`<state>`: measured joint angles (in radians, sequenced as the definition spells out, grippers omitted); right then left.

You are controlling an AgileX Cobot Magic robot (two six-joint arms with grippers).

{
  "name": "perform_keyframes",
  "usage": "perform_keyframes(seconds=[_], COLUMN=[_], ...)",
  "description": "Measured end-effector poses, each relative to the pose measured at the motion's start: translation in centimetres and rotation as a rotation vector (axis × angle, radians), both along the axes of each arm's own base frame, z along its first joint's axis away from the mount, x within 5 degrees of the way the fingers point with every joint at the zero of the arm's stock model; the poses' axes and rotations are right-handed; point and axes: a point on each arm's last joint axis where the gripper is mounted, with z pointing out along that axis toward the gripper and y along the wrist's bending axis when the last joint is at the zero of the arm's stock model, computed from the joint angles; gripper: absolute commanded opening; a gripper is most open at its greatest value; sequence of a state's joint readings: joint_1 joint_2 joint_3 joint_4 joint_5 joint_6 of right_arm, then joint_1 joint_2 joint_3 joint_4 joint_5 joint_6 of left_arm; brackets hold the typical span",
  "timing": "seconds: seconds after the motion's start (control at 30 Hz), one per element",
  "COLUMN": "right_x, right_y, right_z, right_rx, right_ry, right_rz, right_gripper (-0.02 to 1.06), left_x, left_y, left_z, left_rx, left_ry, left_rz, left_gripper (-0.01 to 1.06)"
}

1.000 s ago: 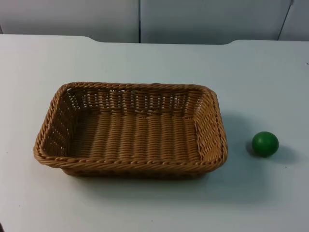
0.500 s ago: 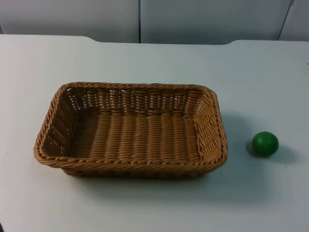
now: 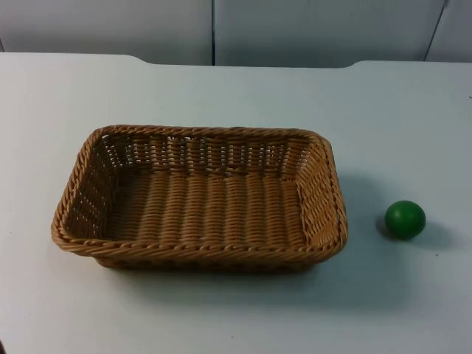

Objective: Pick up the basket with the left hand and place the ball into the basket with the right hand.

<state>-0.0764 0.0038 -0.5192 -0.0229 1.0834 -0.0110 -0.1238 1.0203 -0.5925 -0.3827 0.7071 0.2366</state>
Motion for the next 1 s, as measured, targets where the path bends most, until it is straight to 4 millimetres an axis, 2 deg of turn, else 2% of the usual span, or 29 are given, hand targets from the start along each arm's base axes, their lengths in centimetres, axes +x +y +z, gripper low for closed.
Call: perform_keyframes(seconds=[0.03,0.07,0.13,0.2,0.23,0.27,0.37,0.4,0.7,0.9,1.0], right_x=[0.0,0.0,0.0,0.0,0.0,0.0,0.0,0.0,0.0,0.0,0.0], right_y=[0.0,0.0,0.0,0.0,0.0,0.0,0.0,0.0,0.0,0.0,0.0], right_z=[0.0,0.0,0.0,0.0,0.0,0.0,0.0,0.0,0.0,0.0,0.0], right_rx=[0.000,0.000,0.000,0.000,0.000,0.000,0.000,0.000,0.000,0.000,0.000], right_ry=[0.000,0.000,0.000,0.000,0.000,0.000,0.000,0.000,0.000,0.000,0.000], right_rz=[0.000,0.000,0.000,0.000,0.000,0.000,0.000,0.000,0.000,0.000,0.000], right_gripper=[0.00,0.00,0.00,0.00,0.00,0.00,0.00,0.00,0.00,0.00,0.00], left_x=[0.0,0.9,2.3,3.2,3.2,3.5,4.7,4.7,8.5,10.0,11.3], left_y=[0.0,-0.1,-0.3,-0.5,-0.5,-0.5,-0.7,-0.7,-1.1,-1.3,-1.5], left_z=[0.0,-1.0,-2.7,-3.9,-3.9,-4.4,-4.7,-4.7,-0.9,-1.8,-3.8], left_rx=[0.000,0.000,0.006,0.007,0.007,0.007,0.006,0.006,-0.011,-0.003,0.005], left_ry=[0.000,0.037,0.090,0.121,0.121,0.126,0.111,0.111,-0.050,-0.021,0.048], left_rz=[0.000,0.004,-0.002,-0.008,-0.008,-0.010,-0.008,-0.008,-0.010,-0.014,-0.014], left_gripper=[0.02,0.02,0.10,0.26,0.39,0.39,0.63,0.65,0.65,0.65,0.65])
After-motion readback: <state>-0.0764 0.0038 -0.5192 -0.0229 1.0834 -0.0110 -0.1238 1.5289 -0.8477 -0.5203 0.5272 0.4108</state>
